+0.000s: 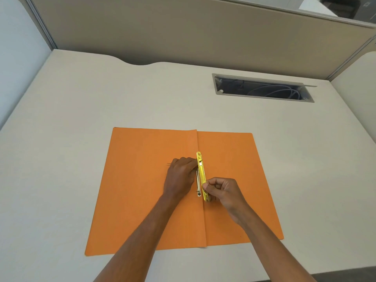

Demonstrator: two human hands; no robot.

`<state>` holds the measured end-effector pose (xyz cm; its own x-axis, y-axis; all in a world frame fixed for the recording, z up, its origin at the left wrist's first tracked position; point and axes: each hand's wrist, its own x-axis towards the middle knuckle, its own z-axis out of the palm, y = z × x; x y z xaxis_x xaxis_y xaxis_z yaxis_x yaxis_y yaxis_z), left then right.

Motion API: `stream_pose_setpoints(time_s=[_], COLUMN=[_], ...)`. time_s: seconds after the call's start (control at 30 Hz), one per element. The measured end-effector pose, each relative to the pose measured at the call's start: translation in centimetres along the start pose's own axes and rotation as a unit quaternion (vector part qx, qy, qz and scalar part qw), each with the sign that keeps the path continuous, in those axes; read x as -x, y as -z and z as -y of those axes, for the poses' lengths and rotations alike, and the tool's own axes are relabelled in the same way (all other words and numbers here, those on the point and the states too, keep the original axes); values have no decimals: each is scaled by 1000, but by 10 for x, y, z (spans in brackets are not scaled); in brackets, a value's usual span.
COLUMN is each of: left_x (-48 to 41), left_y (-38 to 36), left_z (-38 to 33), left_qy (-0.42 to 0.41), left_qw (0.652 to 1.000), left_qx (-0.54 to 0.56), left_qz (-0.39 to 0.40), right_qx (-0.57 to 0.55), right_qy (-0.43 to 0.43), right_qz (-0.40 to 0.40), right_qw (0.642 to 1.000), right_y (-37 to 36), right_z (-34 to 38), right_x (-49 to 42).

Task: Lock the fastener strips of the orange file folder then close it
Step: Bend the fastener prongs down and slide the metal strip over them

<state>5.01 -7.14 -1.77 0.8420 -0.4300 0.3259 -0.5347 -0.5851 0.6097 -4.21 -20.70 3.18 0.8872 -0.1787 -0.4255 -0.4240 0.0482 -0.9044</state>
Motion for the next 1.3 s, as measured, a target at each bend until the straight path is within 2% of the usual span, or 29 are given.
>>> stream_pose_setpoints(time_s=[0.17, 0.33, 0.43, 0.57, 0.7, 0.97, 1.3], left_x=[3, 40, 71, 87, 82, 74, 76], left_y=[10, 38, 43, 31, 26, 16, 10], left_z=[3, 11, 2, -10, -20, -22, -21], left_qy=[-11, 29, 75, 145, 142, 124, 75], left_qw=[1000, 998, 992, 954, 929, 936, 978], left_qx=[-3, 6, 99, 257, 336, 330, 192], left_qz=[23, -48, -13, 54, 54, 23, 22], right_qx=[-2, 6, 11, 21, 20, 16, -22], right_qy=[-19, -41, -56, -63, -66, -85, -108], right_qz=[-6, -18, -22, -14, 0, 16, 24], right_qw=[1000, 999, 998, 998, 998, 996, 994], right_y=[-2, -1, -2, -2, -1, 3, 10], right_z=[-3, -5, -5, -5, -2, 0, 5], right_x=[-5, -8, -9, -9, -6, -8, -10])
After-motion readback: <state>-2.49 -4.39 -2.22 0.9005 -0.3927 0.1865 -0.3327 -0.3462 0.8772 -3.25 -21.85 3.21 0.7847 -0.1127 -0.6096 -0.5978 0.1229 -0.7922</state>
